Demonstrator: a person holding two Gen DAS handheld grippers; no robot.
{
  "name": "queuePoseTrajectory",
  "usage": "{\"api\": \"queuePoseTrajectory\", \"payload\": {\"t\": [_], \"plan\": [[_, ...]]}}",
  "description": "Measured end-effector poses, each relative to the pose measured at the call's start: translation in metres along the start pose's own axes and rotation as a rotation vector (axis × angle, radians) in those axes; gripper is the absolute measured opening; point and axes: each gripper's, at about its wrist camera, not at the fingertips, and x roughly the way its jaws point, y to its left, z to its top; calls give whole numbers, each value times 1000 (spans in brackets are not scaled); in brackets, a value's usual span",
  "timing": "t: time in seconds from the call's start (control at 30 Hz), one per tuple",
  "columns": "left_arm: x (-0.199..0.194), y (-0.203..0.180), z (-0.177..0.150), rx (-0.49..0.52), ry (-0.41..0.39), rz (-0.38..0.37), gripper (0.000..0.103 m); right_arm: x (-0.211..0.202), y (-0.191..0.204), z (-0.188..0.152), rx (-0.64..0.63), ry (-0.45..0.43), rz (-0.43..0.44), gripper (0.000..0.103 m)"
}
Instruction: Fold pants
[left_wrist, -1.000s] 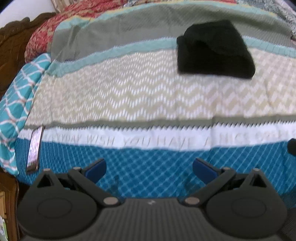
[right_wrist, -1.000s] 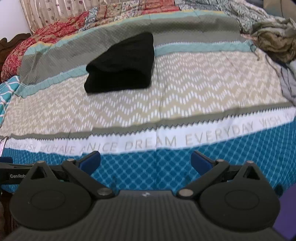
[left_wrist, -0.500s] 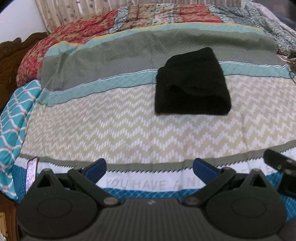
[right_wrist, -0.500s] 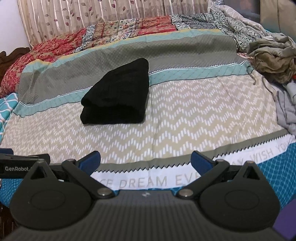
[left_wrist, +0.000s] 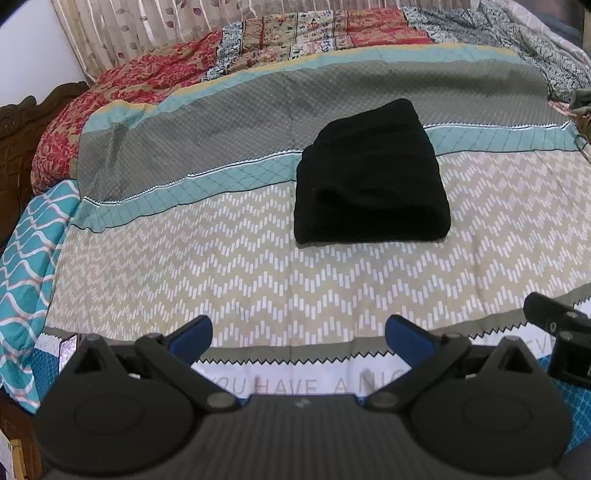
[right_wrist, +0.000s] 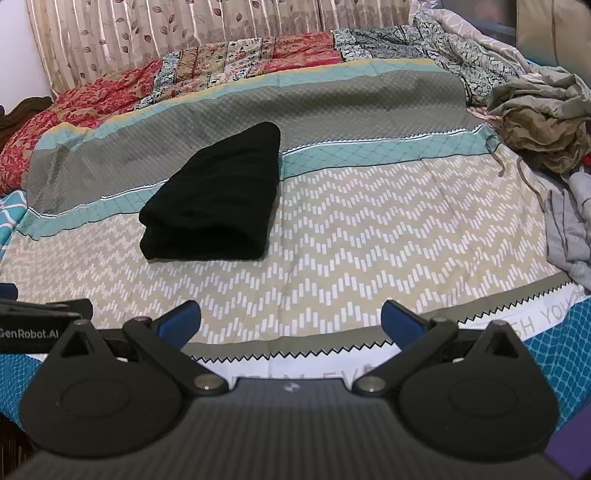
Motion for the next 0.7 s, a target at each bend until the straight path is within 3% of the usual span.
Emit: {"api": "queuePoseTrajectory", "payload": {"t": [0.43,0.7], "plan": [[2,-8,12,14,-6,-3,103,8,-3,4,-4,14,13,103],[9,-10,14,3,-17,-67,103,14,-6,1,1,33,15,103]]}}
